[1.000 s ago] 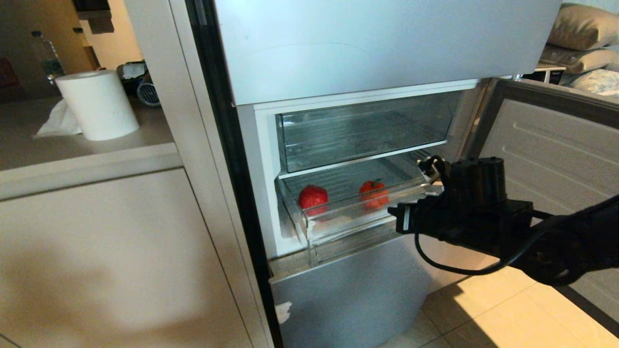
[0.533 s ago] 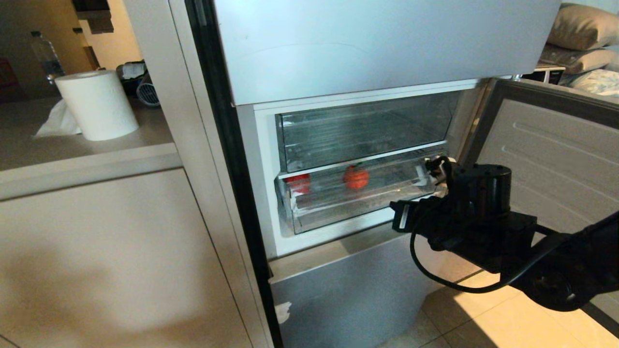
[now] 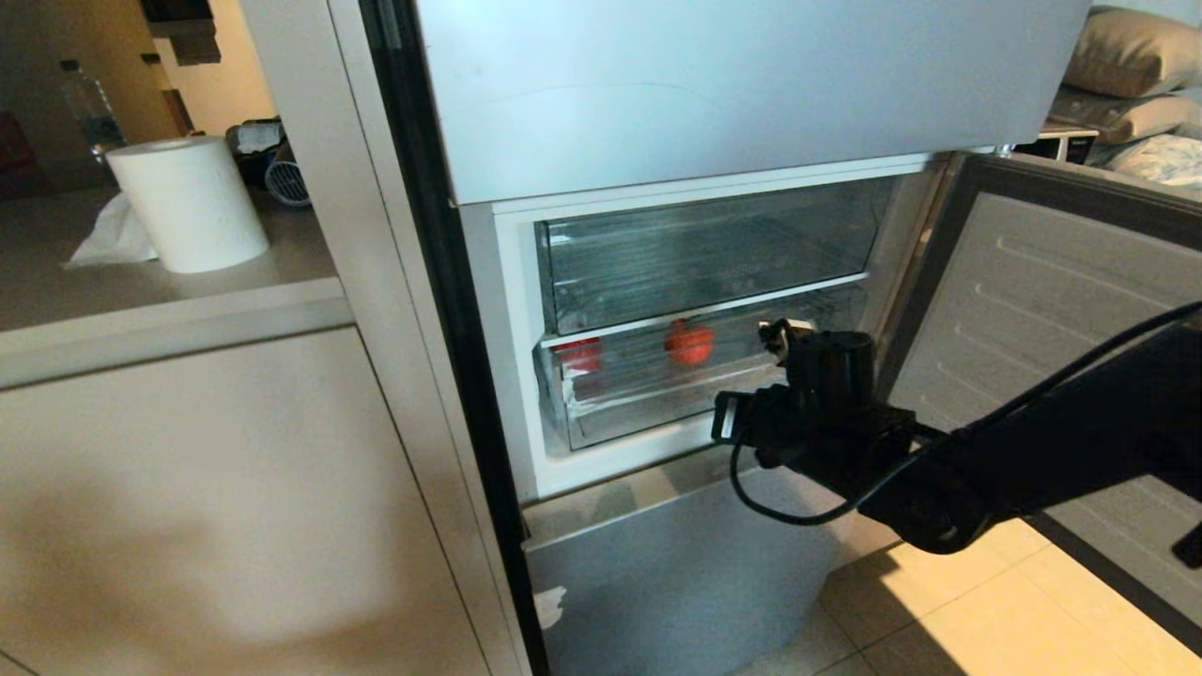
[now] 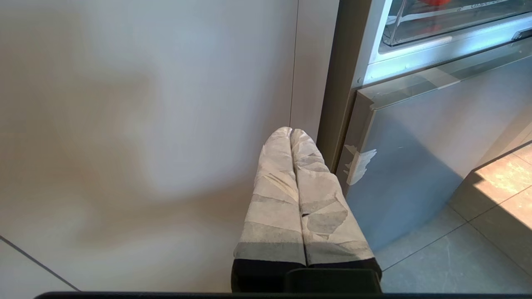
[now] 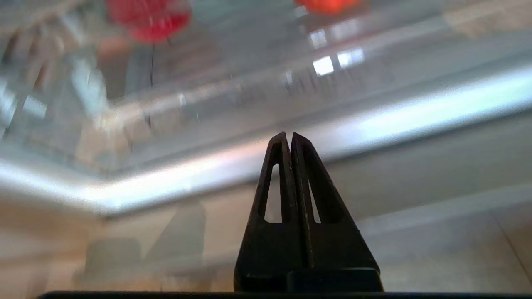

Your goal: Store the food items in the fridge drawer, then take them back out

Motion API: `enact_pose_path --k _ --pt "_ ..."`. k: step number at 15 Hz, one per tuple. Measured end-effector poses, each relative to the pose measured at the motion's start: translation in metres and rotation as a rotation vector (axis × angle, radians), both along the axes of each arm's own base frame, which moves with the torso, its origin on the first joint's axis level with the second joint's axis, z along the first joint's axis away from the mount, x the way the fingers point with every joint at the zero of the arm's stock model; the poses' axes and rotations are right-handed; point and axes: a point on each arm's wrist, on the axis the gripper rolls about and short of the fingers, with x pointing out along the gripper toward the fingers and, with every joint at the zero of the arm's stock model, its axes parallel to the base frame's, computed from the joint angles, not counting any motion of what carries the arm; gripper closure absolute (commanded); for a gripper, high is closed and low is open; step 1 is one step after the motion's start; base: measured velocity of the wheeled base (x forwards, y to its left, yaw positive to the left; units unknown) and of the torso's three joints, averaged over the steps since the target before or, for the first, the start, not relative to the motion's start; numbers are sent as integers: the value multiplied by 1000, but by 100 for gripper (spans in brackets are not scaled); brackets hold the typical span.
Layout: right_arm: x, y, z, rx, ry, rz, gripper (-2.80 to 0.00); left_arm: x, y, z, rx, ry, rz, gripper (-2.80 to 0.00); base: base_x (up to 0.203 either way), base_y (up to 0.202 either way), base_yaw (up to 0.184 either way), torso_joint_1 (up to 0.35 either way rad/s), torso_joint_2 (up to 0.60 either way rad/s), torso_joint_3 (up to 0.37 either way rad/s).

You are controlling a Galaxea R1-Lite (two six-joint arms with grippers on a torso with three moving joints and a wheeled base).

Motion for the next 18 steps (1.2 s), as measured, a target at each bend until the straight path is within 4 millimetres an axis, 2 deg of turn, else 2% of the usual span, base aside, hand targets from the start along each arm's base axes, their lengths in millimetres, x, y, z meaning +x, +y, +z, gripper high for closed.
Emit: enact_pose_path --k 5,7,10,11,13,15,18 --pt "48 26 -18 34 -98 -33 0 0 0 0 0 0 0 0 0 0 0 0 0 0" --pt "52 29 -29 23 -82 -39 0 0 0 0 0 0 0 0 0 0 0 0 0 0" --pt "52 28 -24 27 -96 -56 0 0 0 0 0 0 0 0 0 0 0 0 0 0" --pt "45 25 -20 24 -94 -53 0 0 0 0 0 0 0 0 0 0 0 0 0 0" --pt "18 18 -7 6 -74 -36 0 0 0 0 0 0 -1 0 0 0 0 0 0 0" --pt "-23 3 20 -18 -83 -9 0 0 0 0 0 0 0 0 0 0 0 0 0 0" --pt "-104 -41 60 -62 -128 25 0 0 0 0 0 0 0 0 0 0 0 0 0 0"
